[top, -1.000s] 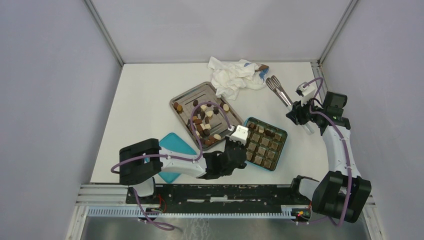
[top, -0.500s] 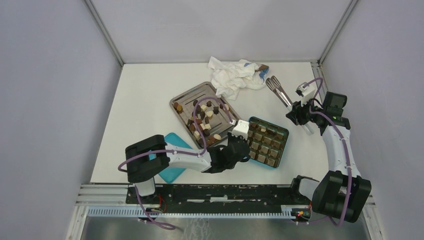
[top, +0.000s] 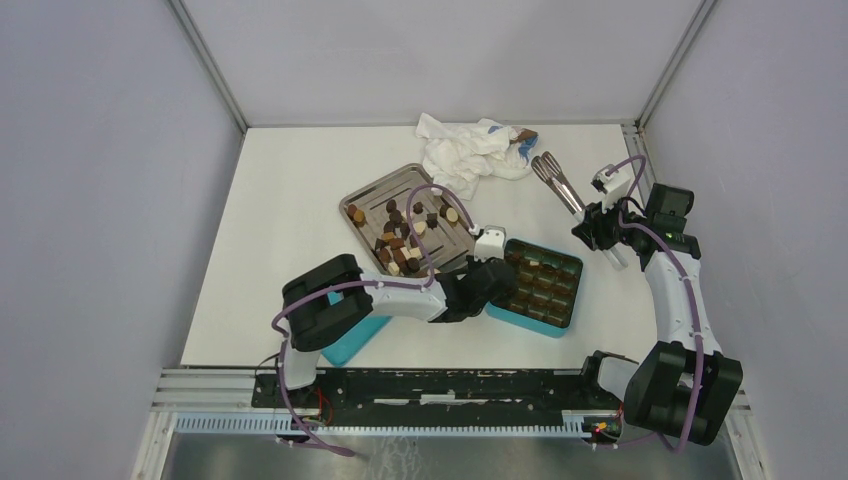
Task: Pack the chocolate
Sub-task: Adjust the packing box at the center of the board.
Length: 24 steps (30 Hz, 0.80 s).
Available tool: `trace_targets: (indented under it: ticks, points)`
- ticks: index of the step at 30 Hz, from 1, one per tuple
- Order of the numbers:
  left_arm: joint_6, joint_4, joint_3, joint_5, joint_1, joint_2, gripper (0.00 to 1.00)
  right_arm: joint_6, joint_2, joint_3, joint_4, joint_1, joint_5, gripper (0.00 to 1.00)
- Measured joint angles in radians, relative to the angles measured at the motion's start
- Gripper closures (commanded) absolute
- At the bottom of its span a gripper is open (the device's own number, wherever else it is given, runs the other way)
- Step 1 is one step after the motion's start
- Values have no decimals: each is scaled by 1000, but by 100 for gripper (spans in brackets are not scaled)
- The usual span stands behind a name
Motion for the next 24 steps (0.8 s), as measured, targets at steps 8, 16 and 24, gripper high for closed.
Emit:
trace_targets:
  ticks: [8,16,24]
  points:
    - [-78,-70,52,9,12,27,48,0,0,0,0,0,0,61]
    - [-96,-129,60,28,14,-9,31,-1,0,0,0,0,-3,60]
    - [58,-152,-8,159,14,-271,16,-21,0,-1,-5,8,-14,60]
